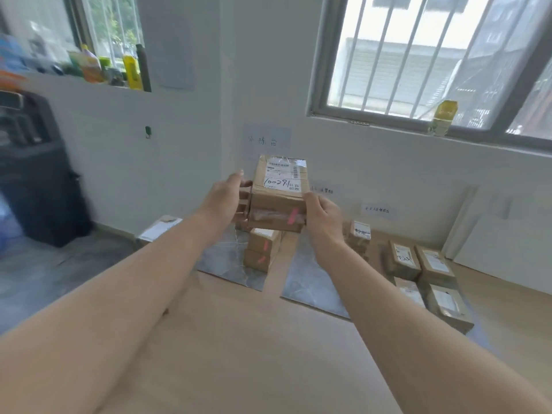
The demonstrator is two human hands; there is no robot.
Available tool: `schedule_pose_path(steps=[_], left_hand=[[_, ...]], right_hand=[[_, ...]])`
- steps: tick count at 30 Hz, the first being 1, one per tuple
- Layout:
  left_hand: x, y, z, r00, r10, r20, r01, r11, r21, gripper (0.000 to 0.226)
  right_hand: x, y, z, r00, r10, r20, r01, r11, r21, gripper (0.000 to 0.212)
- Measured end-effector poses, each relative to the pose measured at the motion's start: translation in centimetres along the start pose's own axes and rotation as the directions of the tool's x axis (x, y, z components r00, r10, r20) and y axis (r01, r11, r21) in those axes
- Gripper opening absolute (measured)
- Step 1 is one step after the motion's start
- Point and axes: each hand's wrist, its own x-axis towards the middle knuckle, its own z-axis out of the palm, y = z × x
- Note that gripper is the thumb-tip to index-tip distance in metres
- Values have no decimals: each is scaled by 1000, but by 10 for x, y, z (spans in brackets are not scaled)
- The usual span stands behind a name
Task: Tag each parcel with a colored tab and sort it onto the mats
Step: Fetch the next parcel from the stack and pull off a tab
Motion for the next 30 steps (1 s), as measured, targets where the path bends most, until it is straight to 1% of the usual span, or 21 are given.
schedule_pose_path(steps=[2,8,11,13,15,16,18,19,22,25,30], left_hand=[[34,-8,-15,1000,-17,-9,17,1000,5,48],[152,-33,-63,993,-117,13,116,993,28,43],[206,-50,-83,986,-161,51,159,986,49,39],[237,-63,-96,976,-208,60,204,977,60,38],[264,-77,-107,962,-265,65,260,963,69,38],[277,-85,-110,953,-295,65,290,954,78,38],[299,-100,-114,942,-330,59,325,942,86,38],[309,-107,-114,940,-338,46,333,938,95,38],[338,-130,-113,929,-368,39,361,925,119,39],[362,-156,-109,915,-404,17,397,904,160,39],[400,-193,-93,887,-461,-32,452,850,273,42]], right_hand=[[20,11,30,1000,12,3,-12,1000,13,33],[94,45,129,995,83,-62,-80,995,53,27],[130,62,173,988,110,-105,-106,993,44,27],[150,76,196,983,137,-119,-133,990,46,30],[164,89,214,977,165,-137,-164,986,18,38],[170,96,220,974,181,-136,-182,983,8,37],[183,107,232,973,211,-96,-212,977,-2,30],[190,113,239,971,225,-82,-227,974,-17,31],[210,135,258,962,269,-38,-271,961,-49,44],[229,159,264,951,309,-9,-309,950,-46,29],[255,200,273,908,416,46,-414,909,-48,34]])
